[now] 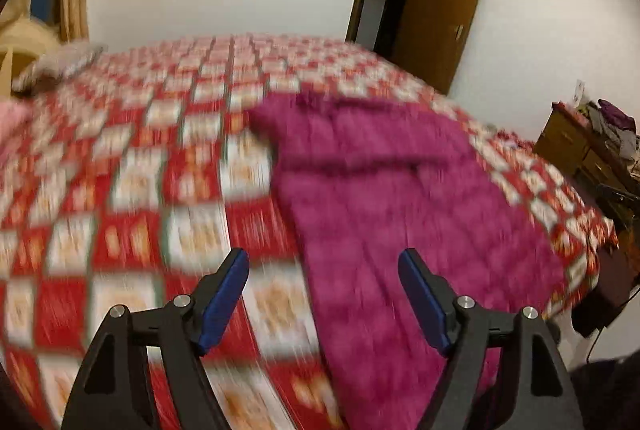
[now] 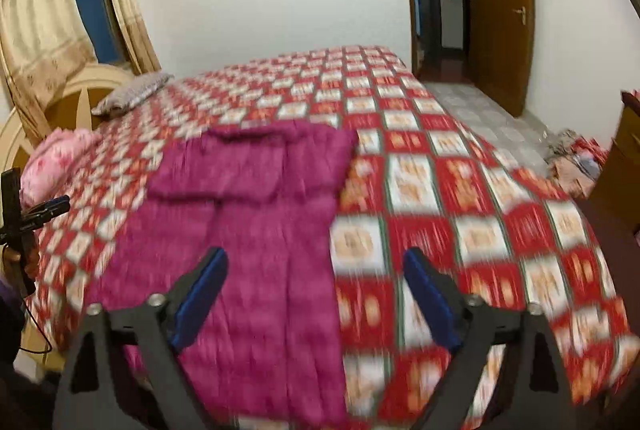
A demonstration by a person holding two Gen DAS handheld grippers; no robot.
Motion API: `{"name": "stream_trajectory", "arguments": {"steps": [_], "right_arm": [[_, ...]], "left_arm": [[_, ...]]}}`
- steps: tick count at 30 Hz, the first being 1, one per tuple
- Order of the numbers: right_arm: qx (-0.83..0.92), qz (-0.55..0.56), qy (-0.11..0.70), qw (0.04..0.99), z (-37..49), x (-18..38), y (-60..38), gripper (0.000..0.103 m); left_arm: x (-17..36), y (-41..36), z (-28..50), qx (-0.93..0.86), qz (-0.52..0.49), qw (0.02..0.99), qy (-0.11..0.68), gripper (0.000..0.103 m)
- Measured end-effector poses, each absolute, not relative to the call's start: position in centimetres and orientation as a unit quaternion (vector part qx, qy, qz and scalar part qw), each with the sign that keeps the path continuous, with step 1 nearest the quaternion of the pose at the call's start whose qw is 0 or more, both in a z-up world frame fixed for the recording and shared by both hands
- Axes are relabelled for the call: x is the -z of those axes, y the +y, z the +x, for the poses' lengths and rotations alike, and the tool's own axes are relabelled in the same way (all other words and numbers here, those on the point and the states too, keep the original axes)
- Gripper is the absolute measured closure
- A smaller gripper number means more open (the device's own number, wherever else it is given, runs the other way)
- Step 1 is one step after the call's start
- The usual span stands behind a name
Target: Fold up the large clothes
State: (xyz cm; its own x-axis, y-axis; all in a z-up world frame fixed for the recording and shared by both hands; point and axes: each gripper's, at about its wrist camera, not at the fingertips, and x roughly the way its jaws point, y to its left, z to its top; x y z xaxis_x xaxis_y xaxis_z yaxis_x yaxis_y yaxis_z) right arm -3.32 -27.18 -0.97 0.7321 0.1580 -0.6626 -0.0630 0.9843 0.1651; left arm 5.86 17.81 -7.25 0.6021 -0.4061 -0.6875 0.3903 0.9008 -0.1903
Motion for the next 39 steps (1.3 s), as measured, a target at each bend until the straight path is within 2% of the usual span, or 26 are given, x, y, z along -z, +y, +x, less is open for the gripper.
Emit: {"name": "stream_trajectory", "arguments": {"steps": [5, 8, 14, 17, 19, 20, 21, 22, 24, 25, 26, 27, 30, 39], "right_arm": [[-0.055, 0.055, 0.415, 0.906, -3.7, 7.5, -24.9, 0.007], [-0.034, 0.053, 0.432, 0.9, -2.3, 11.0, -24.3, 0.012], [-0.039, 0.101, 0.48, 0.871, -1.8, 16.3, -25.0, 0.015], [-0.063, 0.085, 0.508, 0.855, -2.3, 17.8, -23.8, 0.015], [-0.063, 0.062, 0.499, 0.862, -2.8, 17.7, -23.1, 0.015], [-0.062, 0.059, 0.499, 0.862, -2.8, 17.7, -22.9, 0.018], [-0.06, 0.062, 0.501, 0.861, -2.6, 17.7, -23.1, 0.025], [-0.057, 0.065, 0.501, 0.861, -2.5, 17.7, -23.2, 0.03], [-0.063, 0.074, 0.498, 0.862, -2.5, 17.2, -23.4, 0.058], [-0.071, 0.085, 0.499, 0.86, -2.6, 17.0, -23.6, 0.067], [-0.078, 0.094, 0.5, 0.857, -2.7, 16.8, -23.6, 0.081], [-0.08, 0.099, 0.501, 0.856, -2.8, 16.5, -23.6, 0.085], [-0.088, 0.101, 0.488, 0.863, -3.7, 15.2, -22.8, 0.089], [-0.156, 0.206, 0.419, 0.87, -7.5, 10.1, -24.2, 0.09]], "left_arm": [[12.8, 17.3, 3.1, 0.214, -0.093, 0.872, 0.429, 0.026], [14.6, 16.7, 2.5, 0.22, -0.139, 0.857, 0.444, 0.026], [15.3, 15.0, 0.7, 0.224, -0.102, 0.862, 0.444, 0.026], [15.6, 14.5, 0.6, 0.227, -0.099, 0.864, 0.439, 0.026], [15.8, 14.6, 0.5, 0.224, -0.105, 0.865, 0.436, 0.028], [15.9, 14.6, 0.5, 0.217, -0.104, 0.867, 0.436, 0.046], [16.0, 14.6, 0.5, 0.212, -0.101, 0.867, 0.439, 0.077], [16.1, 14.8, 0.8, 0.213, -0.105, 0.863, 0.447, 0.085], [16.4, 15.6, 0.8, 0.226, -0.137, 0.851, 0.453, 0.094], [16.2, 15.7, 0.7, 0.236, -0.148, 0.848, 0.451, 0.095], [16.0, 15.6, 0.5, 0.241, -0.15, 0.848, 0.447, 0.096], [15.6, 15.4, 0.3, 0.245, -0.149, 0.85, 0.442, 0.097], [14.3, 15.0, 0.0, 0.266, -0.157, 0.85, 0.427, 0.098], [10.3, 16.5, -2.2, 0.317, -0.199, 0.849, 0.374, 0.099]]}}
